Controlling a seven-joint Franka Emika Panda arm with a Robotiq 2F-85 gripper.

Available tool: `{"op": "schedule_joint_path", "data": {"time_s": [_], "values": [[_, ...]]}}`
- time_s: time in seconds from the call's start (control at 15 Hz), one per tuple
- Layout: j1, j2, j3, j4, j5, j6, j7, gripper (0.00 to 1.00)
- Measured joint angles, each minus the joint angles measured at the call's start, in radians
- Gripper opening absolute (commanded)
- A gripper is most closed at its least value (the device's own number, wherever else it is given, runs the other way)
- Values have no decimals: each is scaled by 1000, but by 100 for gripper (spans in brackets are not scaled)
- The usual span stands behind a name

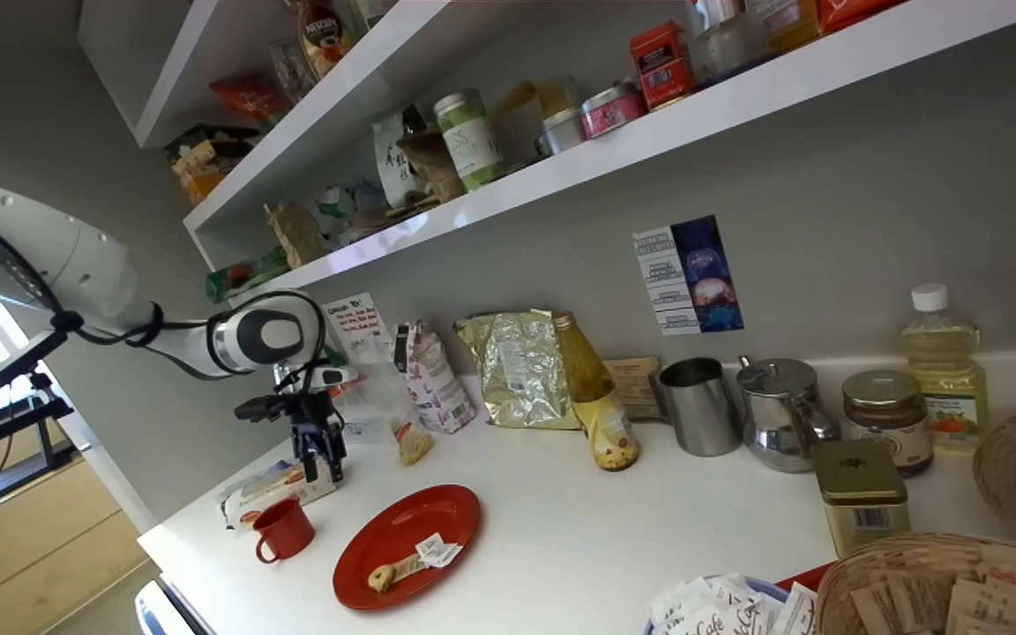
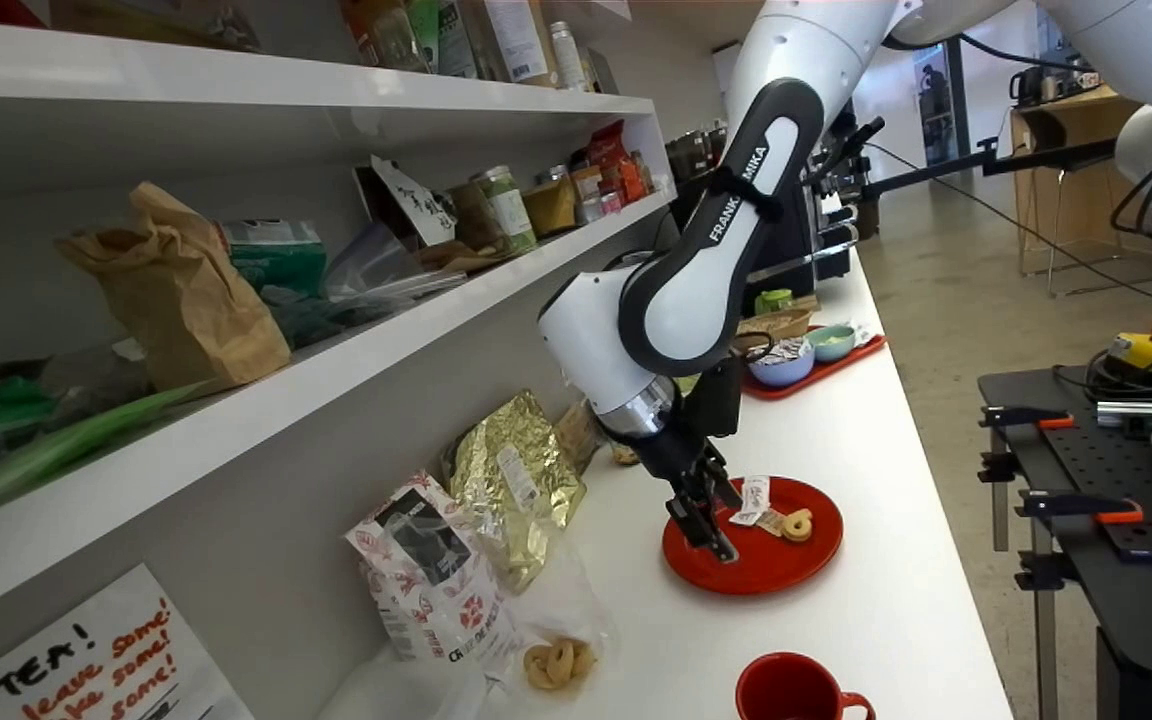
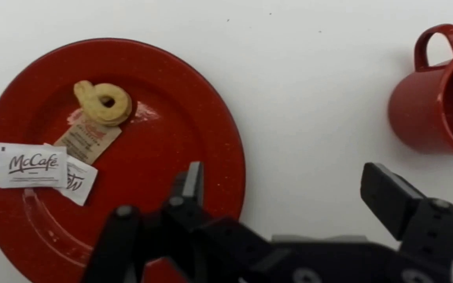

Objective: Put the orange cup on the orange plate

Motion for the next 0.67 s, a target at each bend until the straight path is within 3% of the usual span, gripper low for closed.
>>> {"op": "schedule_joint_path", "data": {"time_s": [0.27,0.67], "values": [[-17,6,17,1,9,0,-39,100],[72,1,85,19,19,-11,-37,100]]}}
